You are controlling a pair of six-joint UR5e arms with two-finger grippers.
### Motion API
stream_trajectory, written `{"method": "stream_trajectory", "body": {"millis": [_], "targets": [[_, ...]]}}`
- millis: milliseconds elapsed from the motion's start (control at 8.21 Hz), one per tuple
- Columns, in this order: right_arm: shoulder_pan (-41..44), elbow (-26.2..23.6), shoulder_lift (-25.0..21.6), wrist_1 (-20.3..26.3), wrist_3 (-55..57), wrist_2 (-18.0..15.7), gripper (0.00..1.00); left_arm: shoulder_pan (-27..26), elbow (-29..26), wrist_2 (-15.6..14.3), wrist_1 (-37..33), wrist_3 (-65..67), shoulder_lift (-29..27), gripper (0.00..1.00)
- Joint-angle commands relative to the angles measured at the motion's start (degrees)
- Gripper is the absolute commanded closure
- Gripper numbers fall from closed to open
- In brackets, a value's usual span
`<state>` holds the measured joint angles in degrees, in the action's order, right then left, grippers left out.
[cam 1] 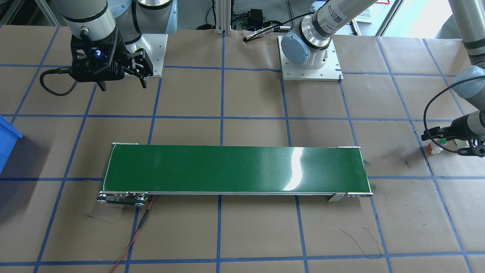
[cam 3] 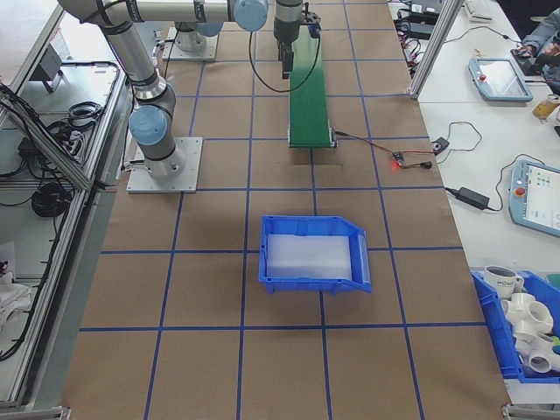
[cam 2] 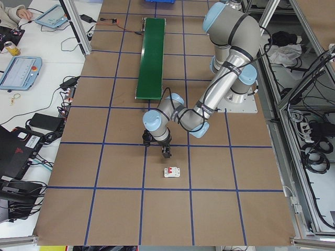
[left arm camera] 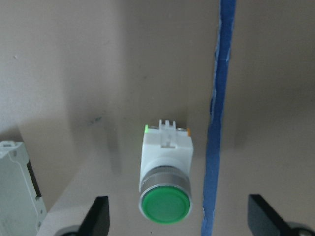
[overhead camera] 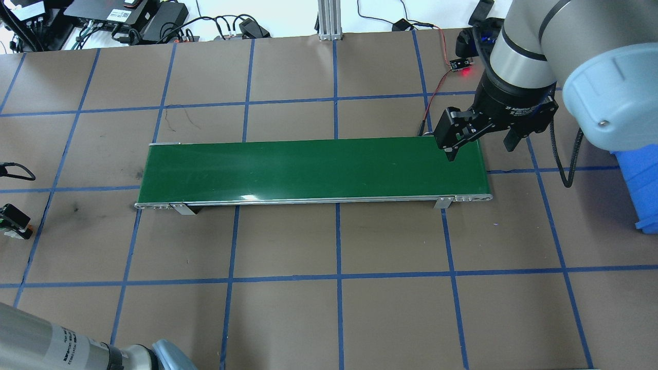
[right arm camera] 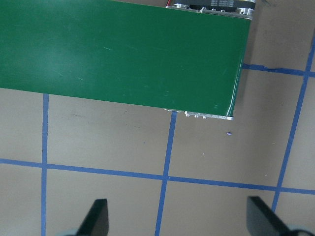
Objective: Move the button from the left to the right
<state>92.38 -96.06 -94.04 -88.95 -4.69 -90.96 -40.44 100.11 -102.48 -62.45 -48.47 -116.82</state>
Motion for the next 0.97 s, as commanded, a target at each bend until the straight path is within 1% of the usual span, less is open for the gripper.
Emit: {"method": "stream_trajectory", "body": {"millis": [0, 122, 365, 609, 731, 853], "targets": [[0.0, 0.0, 0.0, 0.0, -0.1, 0.0, 0.00, 0.0, 0.3, -0.2, 1.4, -0.1, -0.1, 0.00], [0.0, 0.0, 0.0, 0.0, -0.1, 0.0, 0.00, 0.0, 0.4, -0.2, 1.4, -0.2, -0.2, 0.00], [0.0, 0.0, 0.0, 0.0, -0.1, 0.0, 0.00, 0.0, 0.4, -0.4, 5.6, -2.8, -2.8, 0.00], [0.0, 0.0, 0.0, 0.0, -0.1, 0.0, 0.00, 0.0, 0.3, -0.4, 5.7, -2.6, -2.7, 0.02], [0.0, 0.0, 0.0, 0.0, -0.1, 0.0, 0.00, 0.0, 0.4, -0.4, 5.7, -2.5, -2.7, 0.33], [0.0, 0.0, 0.0, 0.0, -0.1, 0.0, 0.00, 0.0, 0.3, -0.4, 5.7, -2.9, -2.5, 0.76]]}}
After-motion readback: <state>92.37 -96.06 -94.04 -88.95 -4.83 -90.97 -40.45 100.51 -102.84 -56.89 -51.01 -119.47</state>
